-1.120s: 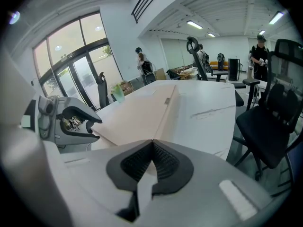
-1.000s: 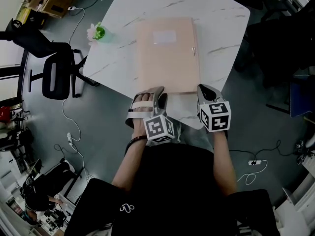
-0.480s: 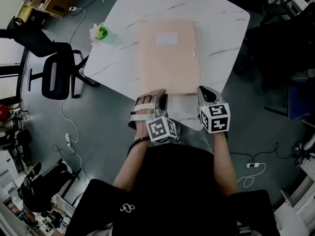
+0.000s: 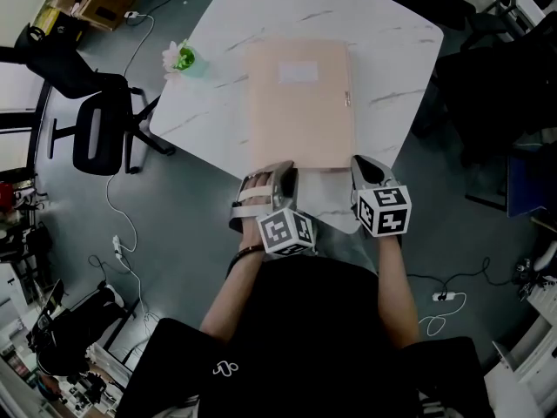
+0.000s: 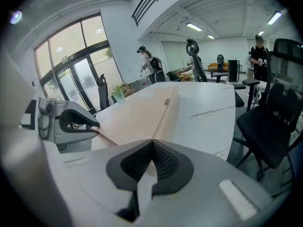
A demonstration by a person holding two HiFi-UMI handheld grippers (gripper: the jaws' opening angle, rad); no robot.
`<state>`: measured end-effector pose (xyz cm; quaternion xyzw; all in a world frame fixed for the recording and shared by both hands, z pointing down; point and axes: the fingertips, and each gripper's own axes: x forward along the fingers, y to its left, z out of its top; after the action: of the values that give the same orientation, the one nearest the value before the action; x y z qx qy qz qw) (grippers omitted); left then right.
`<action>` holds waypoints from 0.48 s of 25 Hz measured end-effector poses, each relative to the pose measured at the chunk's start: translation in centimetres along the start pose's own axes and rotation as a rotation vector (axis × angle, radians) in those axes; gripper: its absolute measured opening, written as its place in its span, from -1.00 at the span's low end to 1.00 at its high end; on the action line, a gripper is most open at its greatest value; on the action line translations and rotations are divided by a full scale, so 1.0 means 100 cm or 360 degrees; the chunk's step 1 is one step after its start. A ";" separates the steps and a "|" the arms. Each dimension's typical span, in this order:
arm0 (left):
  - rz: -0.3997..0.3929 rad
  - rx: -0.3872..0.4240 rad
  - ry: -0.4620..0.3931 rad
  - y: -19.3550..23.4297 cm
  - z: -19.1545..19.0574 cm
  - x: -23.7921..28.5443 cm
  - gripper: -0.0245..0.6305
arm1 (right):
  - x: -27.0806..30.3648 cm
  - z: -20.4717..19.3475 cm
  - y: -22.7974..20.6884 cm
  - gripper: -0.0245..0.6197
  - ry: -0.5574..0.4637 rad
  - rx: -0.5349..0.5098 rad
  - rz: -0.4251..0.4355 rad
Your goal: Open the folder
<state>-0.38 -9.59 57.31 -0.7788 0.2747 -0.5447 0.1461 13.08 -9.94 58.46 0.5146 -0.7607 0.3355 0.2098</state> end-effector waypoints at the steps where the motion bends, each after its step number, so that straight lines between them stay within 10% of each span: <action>1: -0.0009 -0.0033 0.0000 0.001 0.000 0.000 -0.73 | 0.000 0.000 0.000 -0.92 -0.0002 0.0005 0.0002; 12: 0.0034 -0.0284 -0.0097 0.012 -0.004 -0.013 -0.76 | 0.000 0.000 -0.001 -0.92 0.0004 -0.0007 0.0010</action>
<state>-1.38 -9.75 55.85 -0.8020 0.3257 -0.4926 0.0902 13.18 -9.99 58.48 0.5111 -0.7629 0.3351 0.2109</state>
